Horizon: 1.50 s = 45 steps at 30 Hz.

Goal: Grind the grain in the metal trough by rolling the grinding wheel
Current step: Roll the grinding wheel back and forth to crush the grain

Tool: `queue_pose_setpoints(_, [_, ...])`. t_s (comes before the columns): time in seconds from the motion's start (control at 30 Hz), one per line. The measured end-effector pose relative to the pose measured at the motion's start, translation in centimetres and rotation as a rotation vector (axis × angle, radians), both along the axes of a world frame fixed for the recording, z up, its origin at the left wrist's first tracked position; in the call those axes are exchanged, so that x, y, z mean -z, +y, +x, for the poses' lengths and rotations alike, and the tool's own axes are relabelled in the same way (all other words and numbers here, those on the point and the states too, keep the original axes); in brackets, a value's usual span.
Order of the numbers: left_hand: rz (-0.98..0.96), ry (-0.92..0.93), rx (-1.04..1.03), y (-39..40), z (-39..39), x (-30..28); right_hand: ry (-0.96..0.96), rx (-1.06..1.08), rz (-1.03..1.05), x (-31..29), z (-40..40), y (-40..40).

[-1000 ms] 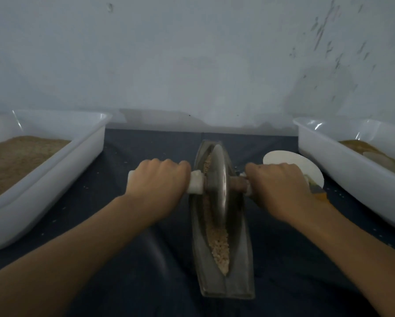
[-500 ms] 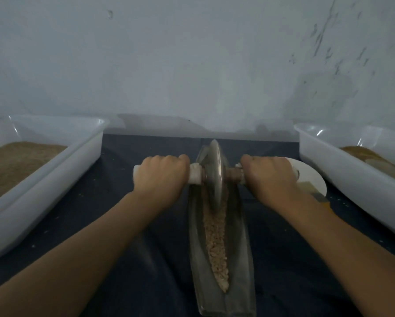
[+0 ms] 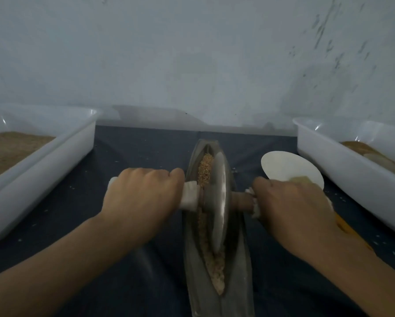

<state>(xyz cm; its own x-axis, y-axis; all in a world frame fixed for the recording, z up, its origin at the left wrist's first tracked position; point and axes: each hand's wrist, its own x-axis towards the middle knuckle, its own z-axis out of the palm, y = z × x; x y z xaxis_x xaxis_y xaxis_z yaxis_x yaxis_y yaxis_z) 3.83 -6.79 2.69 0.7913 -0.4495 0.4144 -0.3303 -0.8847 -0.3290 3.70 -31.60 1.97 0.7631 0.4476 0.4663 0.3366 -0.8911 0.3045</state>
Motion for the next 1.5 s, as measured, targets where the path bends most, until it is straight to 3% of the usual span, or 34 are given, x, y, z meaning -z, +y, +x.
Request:
queue_pose_setpoints(0.1, [0.000, -0.119, -0.104, -0.4, 3.8, 1.0, -0.053, 0.083, -0.055, -0.1, 4.3, 0.6])
queue_pose_setpoints(0.23, [-0.064, -0.099, -0.174, -0.8, 6.6, 1.0, -0.001, 0.144, -0.111, -0.9, 8.0, 1.4])
queue_pose_setpoints(0.43, [-0.056, -0.056, -0.042, 0.0, 2.2, 0.8, 0.102, 0.077, -0.077, -0.7, 2.2, 0.3])
queue_pose_setpoints(0.57, [-0.044, -0.049, 0.050, 0.7, -0.9, 0.7, -0.003, -0.006, -0.028, -0.2, -0.9, -0.2])
queue_pose_setpoints(0.67, [-0.011, -0.008, -0.058, 0.3, 0.7, 0.8, 0.020, 0.027, -0.056, -0.8, 0.9, 0.6])
queue_pose_setpoints(0.77, [-0.051, -0.123, -0.131, -0.2, 4.6, 1.7, 0.039, 0.117, -0.114, -1.2, 5.2, 1.5])
queue_pose_setpoints(0.9, [-0.061, -0.102, -0.177, -0.7, 6.8, 1.1, 0.031, 0.141, -0.103, -1.5, 8.0, 1.8])
queue_pose_setpoints(1.1, [-0.007, -0.054, -0.010, 0.4, 0.8, 0.6, 0.115, 0.042, -0.090, -0.8, 0.8, 0.0])
queue_pose_setpoints(1.23, [-0.026, -0.035, 0.053, 1.2, -1.8, 0.5, 0.013, 0.017, -0.052, -0.7, -1.9, -0.2])
queue_pose_setpoints(1.4, [0.010, -0.086, -0.087, 0.0, 2.7, 1.1, 0.025, 0.106, -0.120, -0.8, 3.0, 1.0])
queue_pose_setpoints(1.5, [-0.067, -0.107, -0.162, -0.5, 6.4, 1.4, -0.006, 0.155, -0.144, -1.1, 6.8, 1.6])
